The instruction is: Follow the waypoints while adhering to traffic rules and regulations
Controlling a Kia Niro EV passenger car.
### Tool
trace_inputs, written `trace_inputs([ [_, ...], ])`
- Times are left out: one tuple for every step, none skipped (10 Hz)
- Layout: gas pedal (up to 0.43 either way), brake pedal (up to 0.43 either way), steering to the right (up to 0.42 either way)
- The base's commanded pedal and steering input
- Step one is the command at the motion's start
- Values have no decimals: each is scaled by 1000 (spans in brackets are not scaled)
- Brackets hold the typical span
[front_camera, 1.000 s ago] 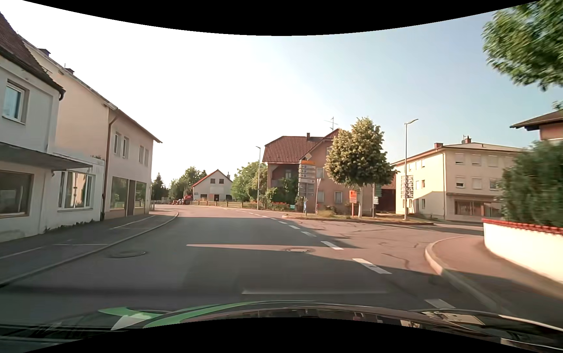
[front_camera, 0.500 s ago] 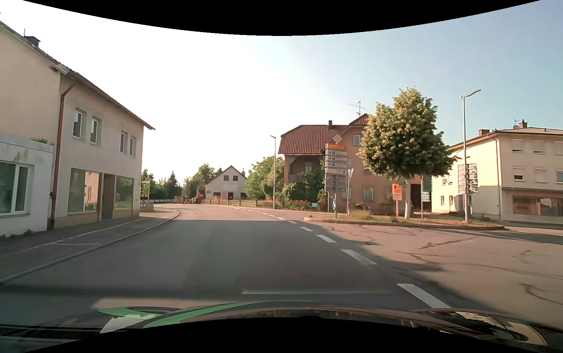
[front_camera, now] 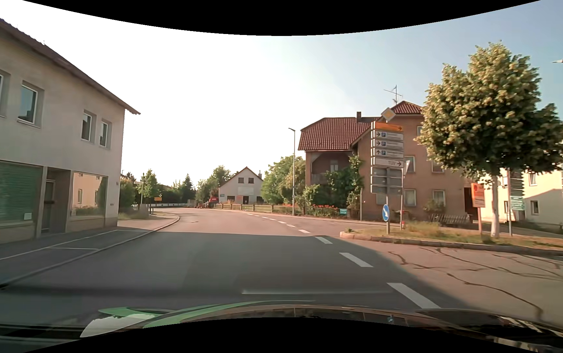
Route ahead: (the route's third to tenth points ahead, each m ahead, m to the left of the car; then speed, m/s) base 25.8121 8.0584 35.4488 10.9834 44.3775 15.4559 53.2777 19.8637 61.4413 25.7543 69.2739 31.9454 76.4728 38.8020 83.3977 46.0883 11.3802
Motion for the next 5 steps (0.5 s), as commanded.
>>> trace_inputs([
  [150,0,-56],
  [118,0,-56],
  [110,0,-56],
  [110,0,-55],
  [110,0,-55],
])
